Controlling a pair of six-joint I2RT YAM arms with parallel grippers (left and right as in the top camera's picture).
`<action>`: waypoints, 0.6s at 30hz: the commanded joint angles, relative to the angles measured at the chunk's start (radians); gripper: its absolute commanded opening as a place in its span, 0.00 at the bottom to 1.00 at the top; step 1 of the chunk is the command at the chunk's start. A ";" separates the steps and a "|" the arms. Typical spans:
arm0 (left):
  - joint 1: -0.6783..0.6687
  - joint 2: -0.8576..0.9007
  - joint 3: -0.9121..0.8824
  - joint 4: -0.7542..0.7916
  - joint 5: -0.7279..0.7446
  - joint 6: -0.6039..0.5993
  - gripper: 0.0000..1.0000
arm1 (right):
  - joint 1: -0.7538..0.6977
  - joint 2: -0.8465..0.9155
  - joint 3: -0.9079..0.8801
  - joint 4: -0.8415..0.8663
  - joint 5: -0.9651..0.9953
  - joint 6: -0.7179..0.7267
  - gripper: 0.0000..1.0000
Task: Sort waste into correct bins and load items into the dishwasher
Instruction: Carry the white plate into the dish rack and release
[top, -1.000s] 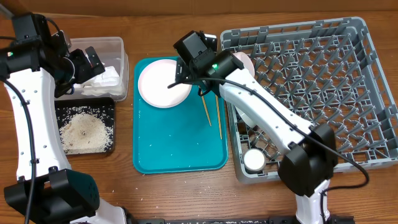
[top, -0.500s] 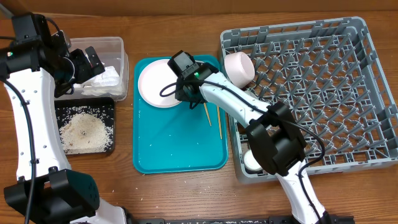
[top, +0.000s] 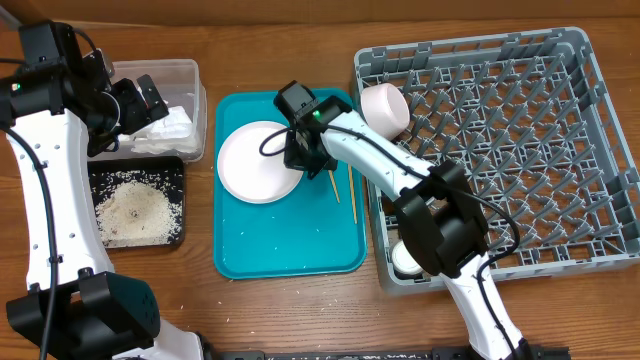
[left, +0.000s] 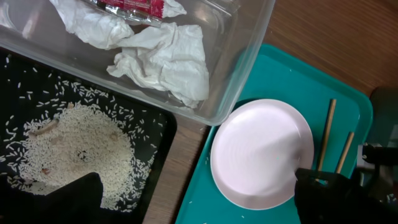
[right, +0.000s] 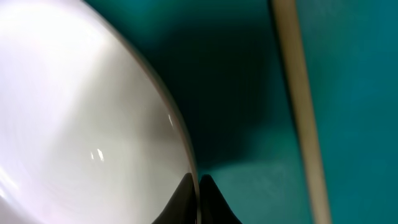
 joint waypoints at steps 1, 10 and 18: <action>0.000 -0.014 0.021 0.000 -0.007 0.012 1.00 | -0.008 -0.058 0.188 -0.122 0.024 -0.147 0.04; 0.000 -0.014 0.021 0.000 -0.007 0.012 1.00 | -0.060 -0.224 0.452 -0.457 0.796 -0.147 0.04; 0.000 -0.014 0.021 0.000 -0.007 0.012 1.00 | -0.202 -0.239 0.449 -0.652 1.205 -0.147 0.04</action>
